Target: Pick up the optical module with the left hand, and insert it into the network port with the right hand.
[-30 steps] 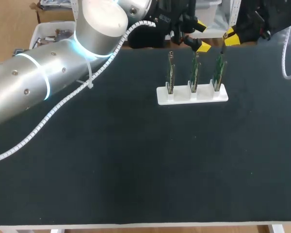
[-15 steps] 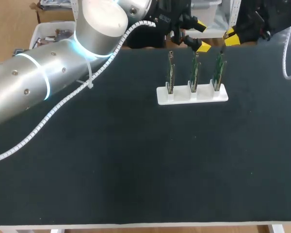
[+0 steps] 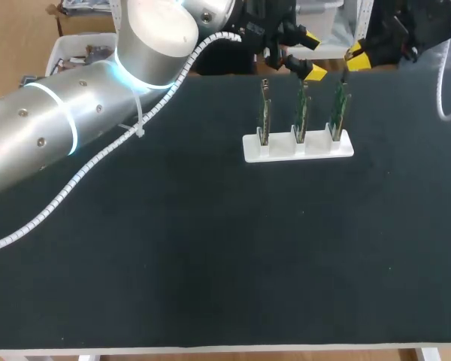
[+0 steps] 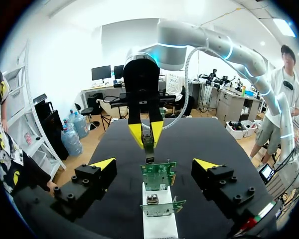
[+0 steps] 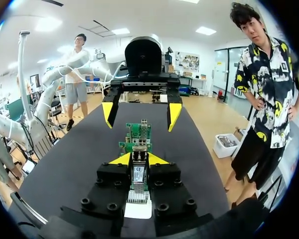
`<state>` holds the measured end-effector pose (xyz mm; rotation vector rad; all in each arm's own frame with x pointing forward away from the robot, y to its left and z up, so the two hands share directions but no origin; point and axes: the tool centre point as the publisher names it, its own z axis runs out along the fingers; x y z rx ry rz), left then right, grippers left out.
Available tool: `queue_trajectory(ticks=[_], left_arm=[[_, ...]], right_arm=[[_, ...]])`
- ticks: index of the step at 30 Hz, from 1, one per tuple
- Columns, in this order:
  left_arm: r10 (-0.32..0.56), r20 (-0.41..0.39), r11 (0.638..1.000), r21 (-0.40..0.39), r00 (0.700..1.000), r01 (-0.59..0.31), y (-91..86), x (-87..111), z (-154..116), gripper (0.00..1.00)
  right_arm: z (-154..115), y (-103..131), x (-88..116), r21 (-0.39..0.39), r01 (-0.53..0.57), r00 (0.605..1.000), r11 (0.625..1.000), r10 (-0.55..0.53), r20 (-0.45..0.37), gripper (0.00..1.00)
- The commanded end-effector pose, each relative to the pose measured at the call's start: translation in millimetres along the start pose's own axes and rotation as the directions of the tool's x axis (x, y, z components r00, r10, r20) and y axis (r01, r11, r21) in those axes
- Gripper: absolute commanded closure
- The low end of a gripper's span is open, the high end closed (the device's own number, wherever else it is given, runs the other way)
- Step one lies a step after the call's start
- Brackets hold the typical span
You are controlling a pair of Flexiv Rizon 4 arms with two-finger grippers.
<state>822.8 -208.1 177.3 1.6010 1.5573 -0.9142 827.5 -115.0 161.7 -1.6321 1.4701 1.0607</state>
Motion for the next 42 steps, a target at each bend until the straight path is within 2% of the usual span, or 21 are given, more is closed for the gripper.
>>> queue_trajectory(ticks=[1,15,42], left_arm=[[0.001,0.001,1.0,-0.006,1.0,-0.001,-2.5,0.6,-0.3,0.0],[0.001,0.001,1.0,-0.006,1.0,-0.001,-2.5,0.6,-0.3,0.0],[0.001,0.001,1.0,-0.006,1.0,-0.001,-2.5,0.6,-0.3,0.0]], right_arm=[[-0.5,-8.8,2.3,-0.293,0.003,1.0,0.956,-0.004,-0.002,1.0],[-2.5,-8.5,-4.1,-0.284,0.021,1.0,0.958,-0.023,-0.005,1.0],[-1.0,-4.6,0.6,-0.277,0.003,1.0,0.961,-0.002,0.004,1.0]])
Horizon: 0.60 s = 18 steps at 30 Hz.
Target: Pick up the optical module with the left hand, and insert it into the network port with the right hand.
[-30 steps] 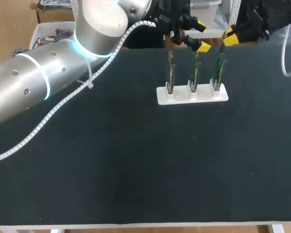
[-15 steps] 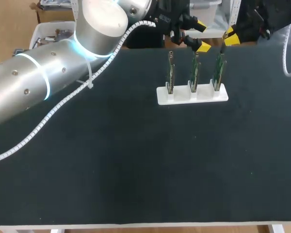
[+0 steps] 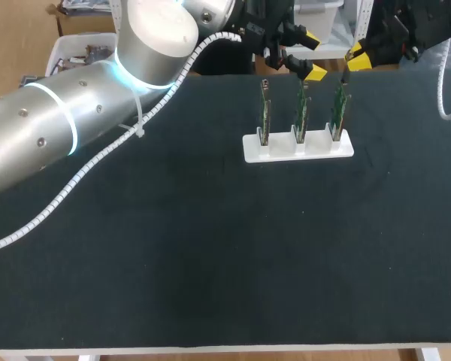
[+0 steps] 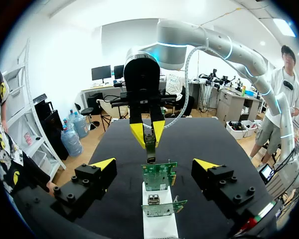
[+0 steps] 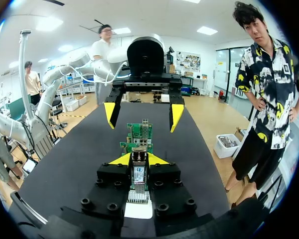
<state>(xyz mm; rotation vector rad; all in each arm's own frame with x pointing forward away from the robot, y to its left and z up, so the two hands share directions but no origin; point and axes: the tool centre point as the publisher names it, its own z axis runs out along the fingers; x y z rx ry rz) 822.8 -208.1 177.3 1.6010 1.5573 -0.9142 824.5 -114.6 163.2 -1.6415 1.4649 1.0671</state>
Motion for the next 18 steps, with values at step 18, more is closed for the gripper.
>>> queue_trajectory(ticks=[18], left_arm=[[0.001,0.001,1.0,-0.006,1.0,-0.001,-2.5,0.6,-0.3,0.0]], right_arm=[[0.6,-3.6,5.3,-0.266,-0.01,1.0,0.964,0.009,-0.005,1.0]])
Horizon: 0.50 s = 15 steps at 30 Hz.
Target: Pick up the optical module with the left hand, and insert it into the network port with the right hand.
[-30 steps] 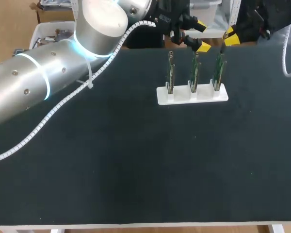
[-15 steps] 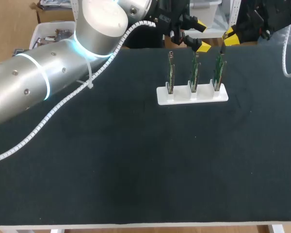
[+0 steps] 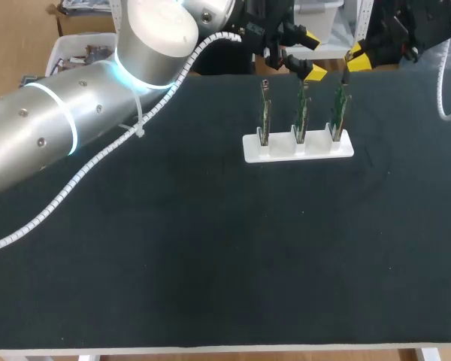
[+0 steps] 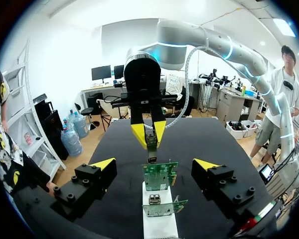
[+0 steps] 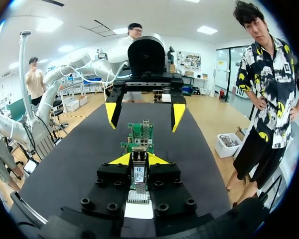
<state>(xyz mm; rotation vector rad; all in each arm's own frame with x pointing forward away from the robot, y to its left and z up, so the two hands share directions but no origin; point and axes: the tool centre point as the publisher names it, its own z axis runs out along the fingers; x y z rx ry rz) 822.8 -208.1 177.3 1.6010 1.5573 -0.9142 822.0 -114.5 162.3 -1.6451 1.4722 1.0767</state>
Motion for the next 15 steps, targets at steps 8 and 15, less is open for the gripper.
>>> queue_trajectory(ticks=[8,15], left_arm=[[0.001,0.001,1.0,-0.006,1.0,-0.001,-2.5,0.6,-0.3,0.0],[0.001,0.001,1.0,-0.006,1.0,-0.001,-2.5,0.6,-0.3,0.0]], right_arm=[[-0.3,-5.4,5.8,-0.252,-0.002,1.0,0.968,0.002,-0.002,1.0],[0.3,-7.9,5.0,-0.238,-0.004,1.0,0.971,0.005,0.003,1.0]])
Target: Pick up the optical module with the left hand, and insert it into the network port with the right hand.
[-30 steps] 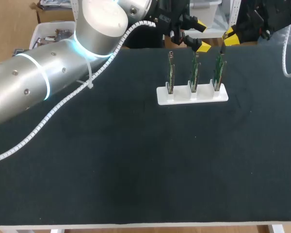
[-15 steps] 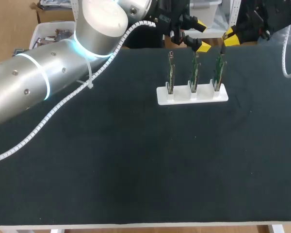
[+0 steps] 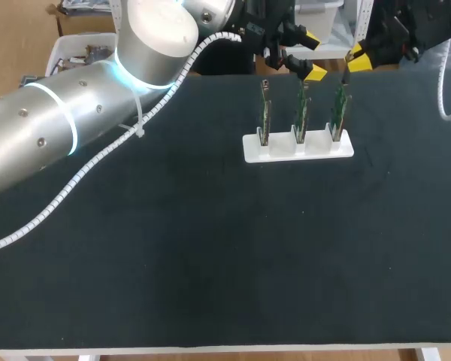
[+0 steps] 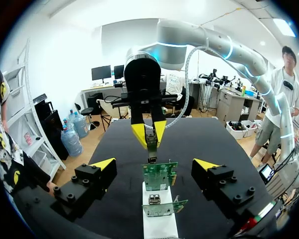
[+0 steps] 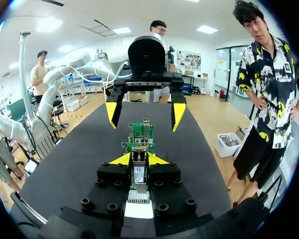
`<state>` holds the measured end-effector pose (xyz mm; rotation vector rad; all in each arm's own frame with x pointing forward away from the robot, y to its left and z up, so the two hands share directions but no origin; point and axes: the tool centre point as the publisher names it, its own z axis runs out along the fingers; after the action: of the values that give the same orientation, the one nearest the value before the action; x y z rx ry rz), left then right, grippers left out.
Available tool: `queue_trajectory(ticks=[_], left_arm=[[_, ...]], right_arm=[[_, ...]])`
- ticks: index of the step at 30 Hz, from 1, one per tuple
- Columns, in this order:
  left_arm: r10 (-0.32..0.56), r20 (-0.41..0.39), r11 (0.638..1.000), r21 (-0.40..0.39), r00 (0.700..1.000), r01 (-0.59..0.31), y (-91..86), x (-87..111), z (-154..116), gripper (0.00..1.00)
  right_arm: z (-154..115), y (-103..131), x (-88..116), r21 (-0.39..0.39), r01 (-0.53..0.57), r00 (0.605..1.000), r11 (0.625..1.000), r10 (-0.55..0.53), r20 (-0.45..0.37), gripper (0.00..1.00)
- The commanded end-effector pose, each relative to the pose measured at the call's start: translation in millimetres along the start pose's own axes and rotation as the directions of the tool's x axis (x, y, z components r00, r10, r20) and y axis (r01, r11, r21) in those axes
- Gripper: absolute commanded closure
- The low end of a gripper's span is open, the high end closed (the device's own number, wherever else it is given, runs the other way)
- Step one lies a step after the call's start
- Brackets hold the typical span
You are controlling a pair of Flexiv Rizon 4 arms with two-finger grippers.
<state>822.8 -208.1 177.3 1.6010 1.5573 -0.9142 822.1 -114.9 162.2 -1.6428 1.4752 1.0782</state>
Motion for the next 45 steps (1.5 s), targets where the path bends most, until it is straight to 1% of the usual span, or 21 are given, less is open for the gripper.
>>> queue_trajectory(ticks=[1,12,20,27,45], left_arm=[[0.001,0.001,1.0,-0.006,1.0,-0.001,-2.5,0.6,-0.3,0.0],[0.001,0.001,1.0,-0.006,1.0,-0.001,-2.5,0.6,-0.3,0.0],[0.001,0.001,1.0,-0.006,1.0,-0.001,-2.5,0.6,-0.3,0.0],[0.001,0.001,1.0,-0.006,1.0,-0.001,-2.5,0.6,-0.3,0.0],[0.001,0.001,1.0,-0.006,1.0,-0.001,-2.5,0.6,-0.3,0.0]], right_arm=[[0.7,-8.0,4.7,-0.238,-0.001,1.0,0.971,0.002,0.002,1.0],[1.4,-10.2,4.1,-0.226,-0.01,1.0,0.974,0.008,-0.009,1.0],[3.9,-6.9,6.3,-0.221,-0.021,1.0,0.975,0.02,-0.005,1.0],[4.6,-5.7,6.9,-0.198,-0.029,1.0,0.98,0.029,-0.002,1.0],[1.5,-6.2,0.7,-0.178,-0.016,1.0,0.984,0.017,0.004,1.0]])
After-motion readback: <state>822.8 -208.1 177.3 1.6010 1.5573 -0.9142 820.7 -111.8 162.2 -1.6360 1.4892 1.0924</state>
